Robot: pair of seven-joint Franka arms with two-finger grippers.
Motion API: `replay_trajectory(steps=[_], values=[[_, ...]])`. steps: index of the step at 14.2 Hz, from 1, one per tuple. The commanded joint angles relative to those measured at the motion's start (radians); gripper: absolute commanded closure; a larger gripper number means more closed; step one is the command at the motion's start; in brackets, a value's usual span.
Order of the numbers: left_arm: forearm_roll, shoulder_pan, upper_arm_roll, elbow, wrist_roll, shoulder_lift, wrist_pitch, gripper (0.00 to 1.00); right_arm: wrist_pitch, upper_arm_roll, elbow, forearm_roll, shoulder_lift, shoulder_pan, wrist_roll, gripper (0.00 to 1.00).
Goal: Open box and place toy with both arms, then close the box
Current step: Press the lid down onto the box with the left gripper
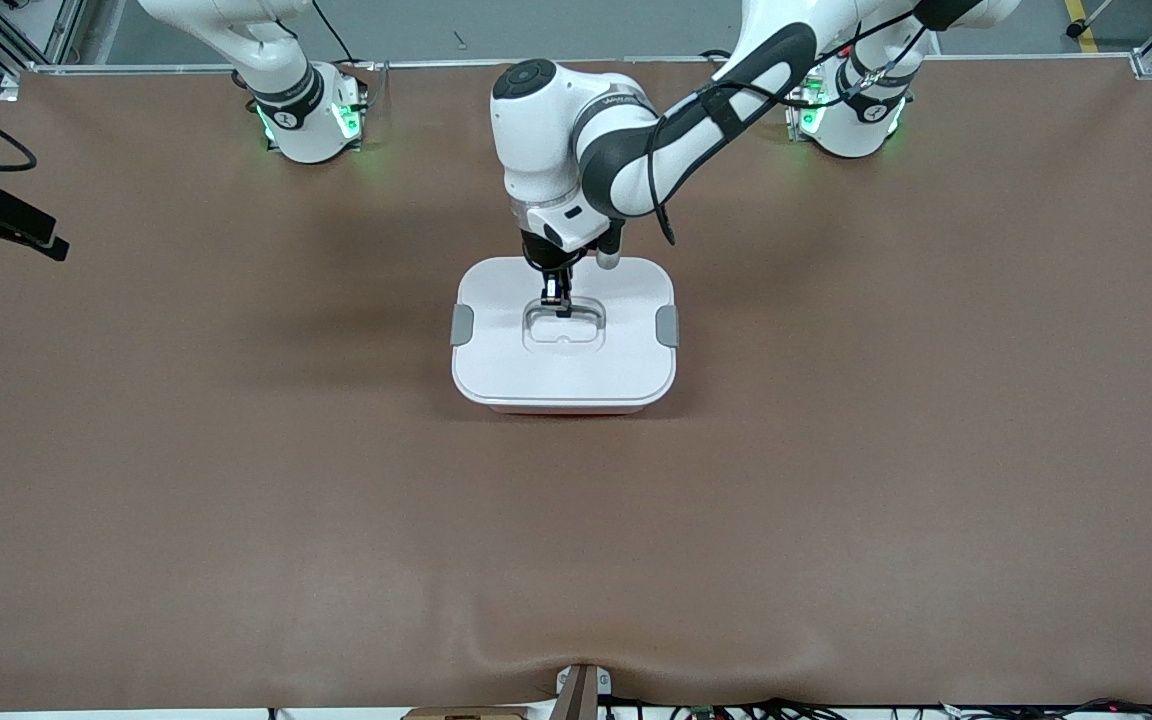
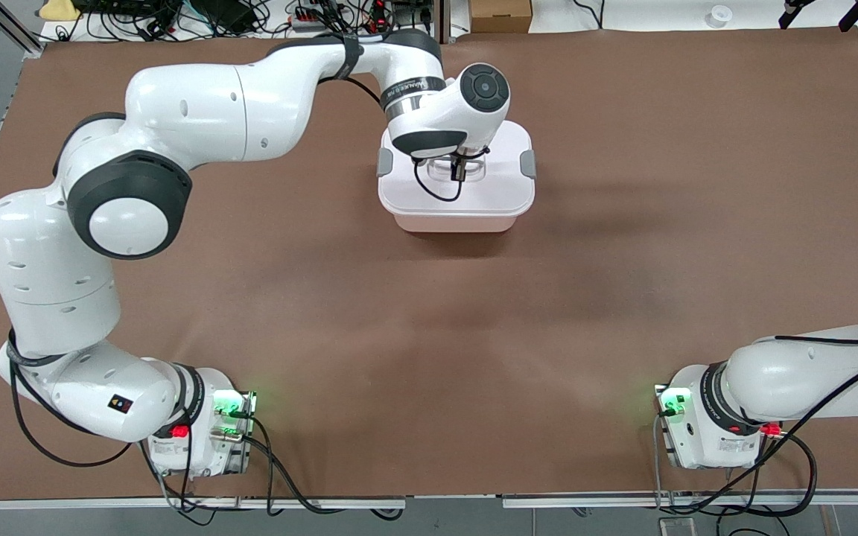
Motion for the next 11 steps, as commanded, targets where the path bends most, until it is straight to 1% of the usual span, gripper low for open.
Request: replay_trajectory(steps=[1, 7, 8, 9, 10, 11], values=[[0.082, 0.003, -0.011, -0.087, -0.373, -0.046, -0.008, 1.0, -0.002, 0.001, -0.018, 0.011, -0.026, 0.004, 0.021, 0.0], [0.098, 0.007, -0.008, -0.087, -0.373, -0.034, 0.003, 1.0, -0.002, 0.001, -0.018, 0.011, -0.024, 0.004, 0.021, 0.0], [0.115, 0.007, -0.008, -0.087, -0.373, -0.03, 0.004, 0.77, -0.002, 0.001, -0.017, 0.011, -0.024, 0.004, 0.021, 0.0], [0.119, 0.007, -0.008, -0.086, -0.365, -0.023, 0.004, 0.57, 0.0, 0.001, -0.018, 0.011, -0.024, 0.004, 0.021, 0.0], [0.124, 0.007, -0.008, -0.078, -0.363, -0.023, 0.004, 0.42, 0.0, 0.001, -0.017, 0.011, -0.024, 0.004, 0.021, 0.0], [0.124, 0.007, -0.008, -0.073, -0.359, -0.025, 0.004, 0.21, 0.0, 0.001, -0.018, 0.011, -0.026, 0.004, 0.021, 0.0]])
